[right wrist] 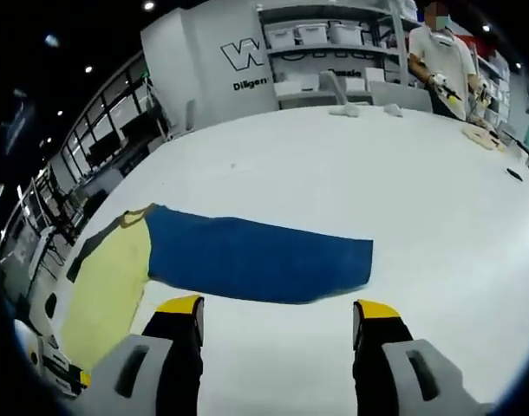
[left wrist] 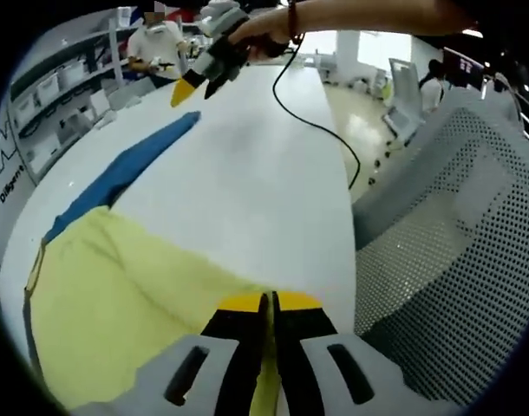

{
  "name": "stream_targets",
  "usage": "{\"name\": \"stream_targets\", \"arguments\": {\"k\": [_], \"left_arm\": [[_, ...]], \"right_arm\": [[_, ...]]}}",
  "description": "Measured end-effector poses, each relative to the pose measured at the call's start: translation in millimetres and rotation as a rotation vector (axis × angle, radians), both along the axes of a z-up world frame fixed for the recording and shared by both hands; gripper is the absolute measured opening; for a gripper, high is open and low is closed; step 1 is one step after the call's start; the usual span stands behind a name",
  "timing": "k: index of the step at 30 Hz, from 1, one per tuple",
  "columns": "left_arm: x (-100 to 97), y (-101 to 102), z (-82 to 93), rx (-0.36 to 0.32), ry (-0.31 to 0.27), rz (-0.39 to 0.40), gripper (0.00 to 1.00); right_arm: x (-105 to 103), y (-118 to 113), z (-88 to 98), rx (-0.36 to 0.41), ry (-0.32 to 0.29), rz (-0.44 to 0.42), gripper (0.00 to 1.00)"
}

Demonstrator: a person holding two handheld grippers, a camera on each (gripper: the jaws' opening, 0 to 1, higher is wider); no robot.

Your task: Fold the garment on the visible template until the final outline fits inside the template.

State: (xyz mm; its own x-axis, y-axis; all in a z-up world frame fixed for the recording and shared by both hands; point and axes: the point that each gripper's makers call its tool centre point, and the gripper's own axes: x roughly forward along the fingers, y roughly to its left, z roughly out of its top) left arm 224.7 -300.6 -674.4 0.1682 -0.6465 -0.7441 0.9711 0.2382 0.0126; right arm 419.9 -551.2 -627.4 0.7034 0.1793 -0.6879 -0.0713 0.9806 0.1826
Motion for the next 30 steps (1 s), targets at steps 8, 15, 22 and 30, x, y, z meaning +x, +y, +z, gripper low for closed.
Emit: {"name": "stream_targets", "arguments": {"k": [8,15,22,30], "left_arm": [[-5.6,-2.3,-1.0,0.011,-0.007,-0.015,0.12],[0.5,-1.7,-2.0,0.005,0.01,0.054,0.05],[3.2,-2.6,-2.0,0.001,-0.002,0.069,0.01],[1.8,-25.7,22.8,-0.142,0.042,0.085,0.0]], "right_arm": [[7.2,-10.1,-21.2,-0.053,0.016,0.026,0.64],[25.1,-43.1,-31.4,-0.122,0.0,0.003,0.53],[31.9,-45.1,-40.3,-0.077,0.025,-0.016,0.42],[31.1,-47.6,-47.3,-0.114,0.047,-0.053,0.15]]}}
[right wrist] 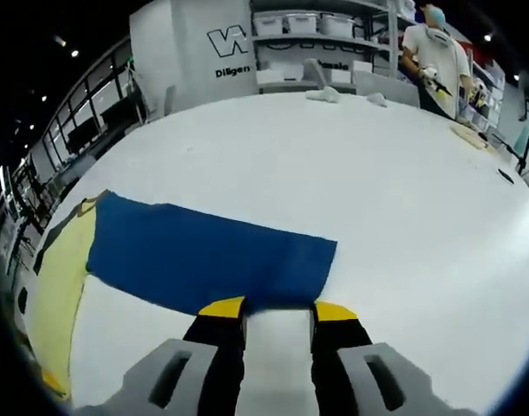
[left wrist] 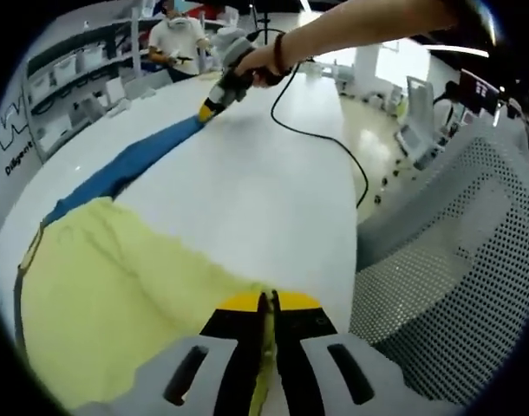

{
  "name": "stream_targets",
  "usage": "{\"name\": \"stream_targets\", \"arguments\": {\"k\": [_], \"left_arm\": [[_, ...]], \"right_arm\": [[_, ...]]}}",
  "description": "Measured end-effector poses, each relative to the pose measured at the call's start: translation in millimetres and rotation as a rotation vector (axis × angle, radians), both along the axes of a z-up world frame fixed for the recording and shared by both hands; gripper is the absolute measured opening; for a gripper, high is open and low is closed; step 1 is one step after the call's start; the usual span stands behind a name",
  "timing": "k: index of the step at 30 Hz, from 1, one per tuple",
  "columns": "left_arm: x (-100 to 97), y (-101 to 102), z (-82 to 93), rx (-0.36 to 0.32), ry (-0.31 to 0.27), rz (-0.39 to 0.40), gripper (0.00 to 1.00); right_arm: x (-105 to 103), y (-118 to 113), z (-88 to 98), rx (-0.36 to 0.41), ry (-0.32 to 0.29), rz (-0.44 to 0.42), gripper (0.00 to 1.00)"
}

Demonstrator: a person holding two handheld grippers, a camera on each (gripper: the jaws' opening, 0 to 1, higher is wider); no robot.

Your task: Fold the garment on the visible template until the final outline fits inside the template.

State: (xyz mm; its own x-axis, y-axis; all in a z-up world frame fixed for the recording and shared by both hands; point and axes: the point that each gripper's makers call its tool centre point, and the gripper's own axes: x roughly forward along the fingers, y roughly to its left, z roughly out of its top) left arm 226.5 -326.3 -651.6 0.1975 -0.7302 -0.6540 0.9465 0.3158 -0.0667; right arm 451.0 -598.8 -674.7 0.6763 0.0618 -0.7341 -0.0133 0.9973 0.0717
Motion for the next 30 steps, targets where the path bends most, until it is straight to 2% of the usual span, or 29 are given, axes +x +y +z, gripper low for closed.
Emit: {"name": "stream_targets", "arguments": {"k": [2,4,7,11,15,17,18,23,30], "left_arm": [[-1.0,-9.9,11.1,-0.04,0.007,-0.009,0.0],[0.6,-17.3,14.2,-0.042,0.005,-0.013,0.0],[2.7,-26.4,12.5,-0.041,0.003,-0.021,0.0],[4.2,-34.8,6.5,-0.047,0.043,0.0,0.0],[-1.7,-35.8,-7.6,-0.005,0.048,-0.022,0.01],[-4.9,-34.7,-13.3,0.015,0.051,-0.034,0.01],[-5.3,-34.4,-14.9,0.019,0.051,-0.034,0.01],[-14.0,-38.0,-20.5,0.023,0.083,-0.064,0.01],[-18.3,-42.1,-16.6,0.002,0.07,-0.082,0.09]], "right_arm": [[0.6,-0.3,1.7,-0.008,-0.009,-0.001,0.14],[0.5,1.9,2.8,-0.009,-0.009,0.015,0.09],[0.8,3.0,5.1,-0.014,-0.011,0.021,0.06],[1.3,1.4,8.8,-0.019,-0.019,0.011,0.04],[0.3,-1.5,9.2,-0.029,0.0,-0.003,0.01],[-1.7,-8.5,10.2,-0.079,0.019,-0.012,0.0],[-1.4,-7.7,10.6,-0.079,0.018,0.002,0.0],[-0.4,-11.0,13.4,-0.062,0.014,-0.021,0.0],[0.3,-18.3,16.3,-0.036,0.009,-0.06,0.0]]}}
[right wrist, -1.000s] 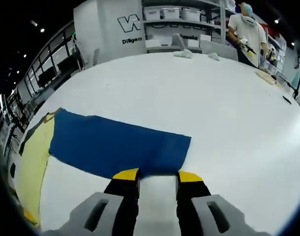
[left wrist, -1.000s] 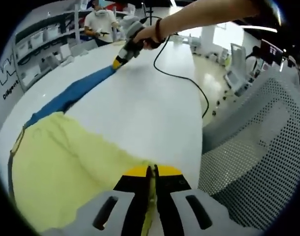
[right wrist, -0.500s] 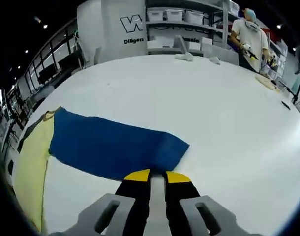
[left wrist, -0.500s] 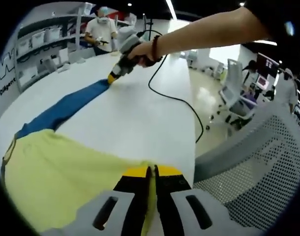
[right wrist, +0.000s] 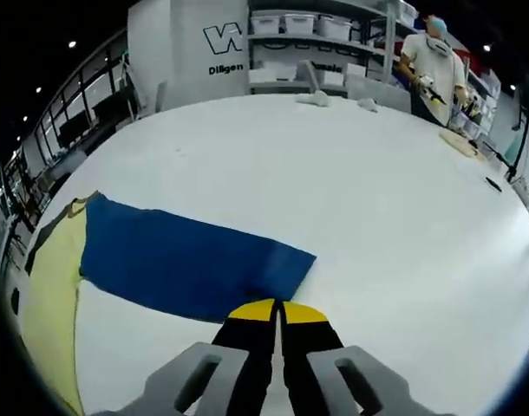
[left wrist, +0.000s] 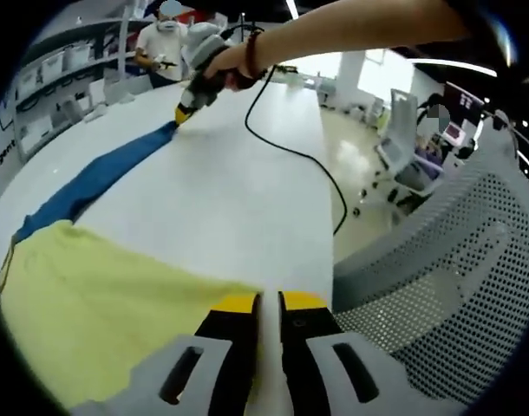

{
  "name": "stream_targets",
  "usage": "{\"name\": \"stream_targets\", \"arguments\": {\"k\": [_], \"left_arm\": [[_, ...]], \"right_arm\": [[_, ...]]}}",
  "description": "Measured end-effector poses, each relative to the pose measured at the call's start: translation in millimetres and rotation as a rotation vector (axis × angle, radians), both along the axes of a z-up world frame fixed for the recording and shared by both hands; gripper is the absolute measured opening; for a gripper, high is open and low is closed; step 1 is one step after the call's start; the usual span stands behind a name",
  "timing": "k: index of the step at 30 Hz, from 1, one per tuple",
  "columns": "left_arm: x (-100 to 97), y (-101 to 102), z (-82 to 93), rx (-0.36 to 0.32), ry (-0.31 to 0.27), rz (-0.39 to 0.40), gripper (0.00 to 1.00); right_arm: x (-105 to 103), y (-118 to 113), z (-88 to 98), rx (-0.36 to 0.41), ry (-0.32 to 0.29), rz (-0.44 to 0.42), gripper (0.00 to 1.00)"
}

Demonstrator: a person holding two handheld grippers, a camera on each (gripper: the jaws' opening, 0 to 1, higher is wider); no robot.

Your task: Fold the garment on the visible template until the final outline fits inside the template.

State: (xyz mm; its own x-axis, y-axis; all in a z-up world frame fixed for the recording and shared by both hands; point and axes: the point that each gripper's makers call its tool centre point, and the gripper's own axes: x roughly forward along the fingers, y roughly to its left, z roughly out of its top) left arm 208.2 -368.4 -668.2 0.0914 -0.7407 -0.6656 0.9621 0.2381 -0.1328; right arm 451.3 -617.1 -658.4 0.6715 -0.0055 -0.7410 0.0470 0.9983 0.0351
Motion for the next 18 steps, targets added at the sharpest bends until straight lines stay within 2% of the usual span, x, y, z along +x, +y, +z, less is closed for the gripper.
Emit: {"name": "stream_targets", "arguments": {"k": [3,5,7,9,12,18], "left_arm": [[2.7,-0.3,7.3,-0.022,-0.012,0.011,0.19],[6.7,-0.1,16.1,-0.052,-0.022,0.036,0.29],[9.6,1.7,26.2,-0.085,-0.019,0.056,0.36],[14.5,4.6,36.1,-0.125,-0.015,0.094,0.43],[22.5,13.4,46.9,-0.148,-0.022,0.14,0.53],[43.4,31.1,69.7,-0.191,-0.045,0.234,0.7]], "right_arm": [[-0.3,-0.9,0.8,0.038,-0.007,-0.036,0.01],[0.3,-1.4,2.2,0.044,-0.017,-0.046,0.1],[2.2,0.6,3.5,0.055,-0.028,-0.04,0.13],[1.6,3.6,2.8,0.068,-0.026,-0.041,0.2],[-0.2,8.0,-1.1,0.076,-0.012,-0.046,0.31],[-3.1,3.0,-13.2,0.07,0.025,-0.101,0.37]]}}
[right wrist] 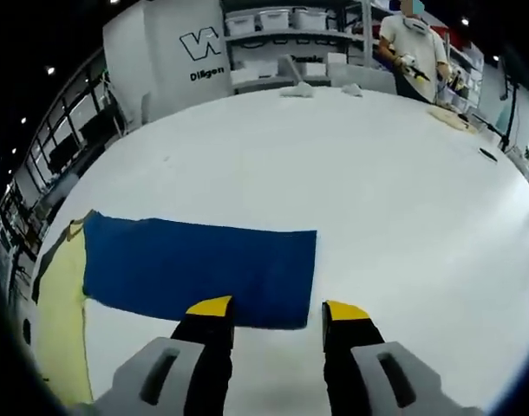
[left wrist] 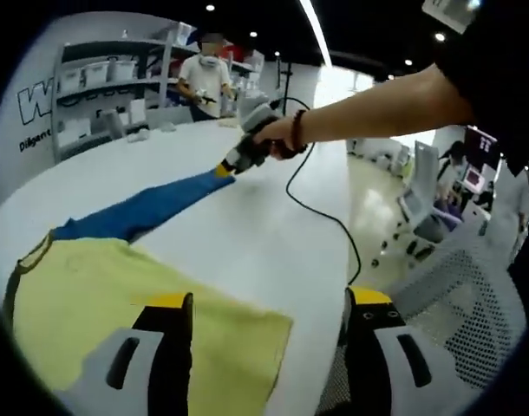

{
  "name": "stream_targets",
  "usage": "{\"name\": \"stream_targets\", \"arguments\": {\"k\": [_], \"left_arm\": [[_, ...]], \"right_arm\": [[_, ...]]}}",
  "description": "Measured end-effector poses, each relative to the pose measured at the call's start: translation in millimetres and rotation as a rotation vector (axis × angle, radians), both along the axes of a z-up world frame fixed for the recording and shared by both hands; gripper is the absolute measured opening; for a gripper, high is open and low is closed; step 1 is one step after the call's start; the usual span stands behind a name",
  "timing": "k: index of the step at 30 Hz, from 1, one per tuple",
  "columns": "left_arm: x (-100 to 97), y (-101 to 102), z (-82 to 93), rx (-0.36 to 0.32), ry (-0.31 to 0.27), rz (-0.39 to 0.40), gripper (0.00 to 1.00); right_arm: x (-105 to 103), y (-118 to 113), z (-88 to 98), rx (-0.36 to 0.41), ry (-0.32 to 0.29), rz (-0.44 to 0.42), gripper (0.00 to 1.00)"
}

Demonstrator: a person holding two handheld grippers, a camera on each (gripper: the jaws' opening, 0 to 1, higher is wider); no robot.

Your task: Fold the garment on the visible template until the final outline fits inside the template.

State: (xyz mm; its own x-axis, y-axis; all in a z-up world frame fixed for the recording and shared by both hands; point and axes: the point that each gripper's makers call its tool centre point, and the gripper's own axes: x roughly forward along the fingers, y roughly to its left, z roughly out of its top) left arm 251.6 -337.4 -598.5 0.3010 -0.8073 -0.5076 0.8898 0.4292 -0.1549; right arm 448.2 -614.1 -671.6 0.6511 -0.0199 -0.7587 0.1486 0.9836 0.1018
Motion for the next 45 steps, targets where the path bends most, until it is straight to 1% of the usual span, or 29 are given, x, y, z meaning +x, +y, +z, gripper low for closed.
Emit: {"name": "stream_targets", "arguments": {"k": [1,4,5,9,14,17,18,22,24,25,26,27,28,29,30,34,36,40,41,42,43,44,45], "left_arm": [[5.0,4.8,2.8,-0.002,0.0,0.03,0.72],[12.0,15.0,7.3,-0.004,-0.012,0.063,0.81],[15.4,21.4,9.1,-0.01,-0.008,0.088,0.83],[23.6,41.0,12.6,-0.01,-0.007,0.147,0.88],[28.4,56.8,11.0,0.003,0.012,0.208,0.94],[29.9,64.2,8.1,0.009,0.021,0.232,0.98],[30.6,67.4,6.9,0.013,0.025,0.241,0.99],[32.7,79.1,6.8,0.013,0.046,0.276,0.99],[33.0,85.0,8.1,0.011,0.049,0.287,0.99],[33.6,92.0,9.7,0.006,0.05,0.303,0.99],[33.5,95.1,9.8,0.007,0.053,0.306,0.99],[33.6,98.5,9.7,0.01,0.057,0.31,0.99],[35.7,104.1,9.7,0.007,0.051,0.328,0.99],[37.0,107.2,8.9,0.01,0.045,0.333,0.99],[38.3,113.0,6.2,0.027,0.05,0.344,0.99],[40.5,127.5,5.0,0.041,0.048,0.376,0.99],[40.7,133.8,5.3,0.047,0.054,0.386,0.99],[40.0,143.4,5.6,0.065,0.048,0.392,0.99],[39.1,146.6,4.9,0.063,0.067,0.398,0.99],[38.3,148.6,4.6,0.053,0.086,0.41,0.99],[39.1,151.2,4.9,0.048,0.089,0.417,0.99],[38.9,155.0,4.2,0.054,0.086,0.42,0.99],[38.1,157.7,3.2,0.064,0.086,0.422,0.99]], "right_arm": [[0.5,-0.6,-1.0,-0.001,-0.002,-0.005,0.37],[-3.7,-0.5,-4.7,0.002,0.025,-0.036,0.37],[-3.3,-0.4,-2.3,-0.01,0.013,-0.035,0.37],[-7.0,4.2,-1.1,-0.023,0.015,-0.054,0.36],[-8.5,4.7,-1.5,-0.066,0.023,-0.058,0.34],[-9.4,3.8,-1.7,-0.081,0.027,-0.059,0.32],[-10.0,2.1,-2.2,-0.096,0.032,-0.051,0.31],[-10.1,-1.4,-2.2,-0.106,0.027,-0.058,0.27],[-9.3,-0.7,-1.7,-0.111,0.02,-0.044,0.24],[-9.0,0.2,-1.0,-0.114,0.014,-0.034,0.21],[-9.1,1.4,-0.8,-0.114,0.013,-0.027,0.16],[-6.9,2.5,-0.2,-0.134,0.008,0.005,0.06],[-8.1,2.3,-0.8,-0.142,0.016,0.004,0.03],[-7.4,1.7,-0.2,-0.147,0.013,0.002,0.03],[-7.3,2.0,-0.5,-0.141,0.014,-0.001,0.02],[-6.1,-0.2,0.1,-0.118,0.019,-0.014,0.0],[-4.5,-2.1,1.3,-0.109,0.016,-0.022,0.0],[0.1,-3.9,4.4,-0.109,0.023,-0.009,0.0],[0.7,-3.9,5.7,-0.109,0.023,-0.008,0.0],[5.7,-7.3,5.5,-0.1,0.022,-0.002,0.0],[6.7,-6.9,6.1,-0.093,0.02,0.002,0.0],[5.5,-2.7,9.4,-0.07,0.011,-0.004,0.0],[4.3,-0.8,10.8,-0.042,0.015,-0.024,0.0]]}}
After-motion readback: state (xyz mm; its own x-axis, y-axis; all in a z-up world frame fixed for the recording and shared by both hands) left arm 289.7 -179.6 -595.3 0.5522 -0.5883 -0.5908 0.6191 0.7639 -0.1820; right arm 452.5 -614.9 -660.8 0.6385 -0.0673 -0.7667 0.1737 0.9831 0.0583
